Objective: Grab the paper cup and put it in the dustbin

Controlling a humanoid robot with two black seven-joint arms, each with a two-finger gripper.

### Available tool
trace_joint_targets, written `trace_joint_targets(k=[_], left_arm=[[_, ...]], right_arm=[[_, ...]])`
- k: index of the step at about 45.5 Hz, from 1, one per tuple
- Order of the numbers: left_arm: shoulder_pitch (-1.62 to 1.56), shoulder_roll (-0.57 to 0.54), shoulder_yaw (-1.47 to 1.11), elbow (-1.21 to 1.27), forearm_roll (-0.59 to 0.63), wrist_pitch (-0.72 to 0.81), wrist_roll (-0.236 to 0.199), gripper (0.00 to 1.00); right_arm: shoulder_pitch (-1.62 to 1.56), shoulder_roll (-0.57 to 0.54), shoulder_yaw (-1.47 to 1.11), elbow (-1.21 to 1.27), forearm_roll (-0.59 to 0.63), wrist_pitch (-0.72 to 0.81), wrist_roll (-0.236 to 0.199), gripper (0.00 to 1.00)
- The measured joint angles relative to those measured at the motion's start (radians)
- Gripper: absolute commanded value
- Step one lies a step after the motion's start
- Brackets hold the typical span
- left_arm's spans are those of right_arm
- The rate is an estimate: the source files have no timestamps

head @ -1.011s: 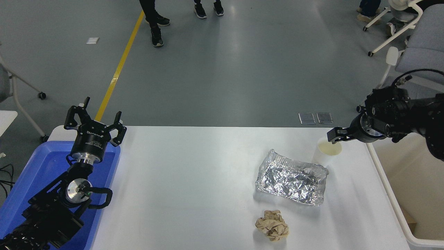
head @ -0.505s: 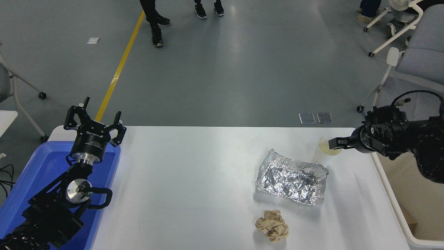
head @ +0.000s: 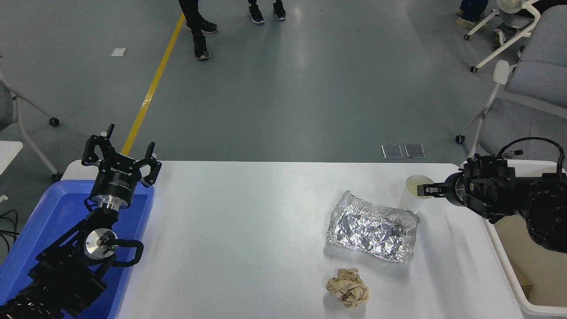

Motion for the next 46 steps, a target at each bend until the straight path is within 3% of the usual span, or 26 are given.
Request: trace_joint_targets(k=[32, 46], left_arm=[[-0.001, 0.000, 0.001, 0.000, 0.000, 0.000, 0.001, 0.98], [-0.001, 0.000, 0.000, 0.000, 0.000, 0.000, 0.001, 0.98]], right_arm=[[0.060, 0.004, 0.000, 0.024, -0.002, -0.017, 0.009, 0.00], [0.306, -0.086, -0.006, 0.178, -0.028, 0.138, 0.017, 0.00]])
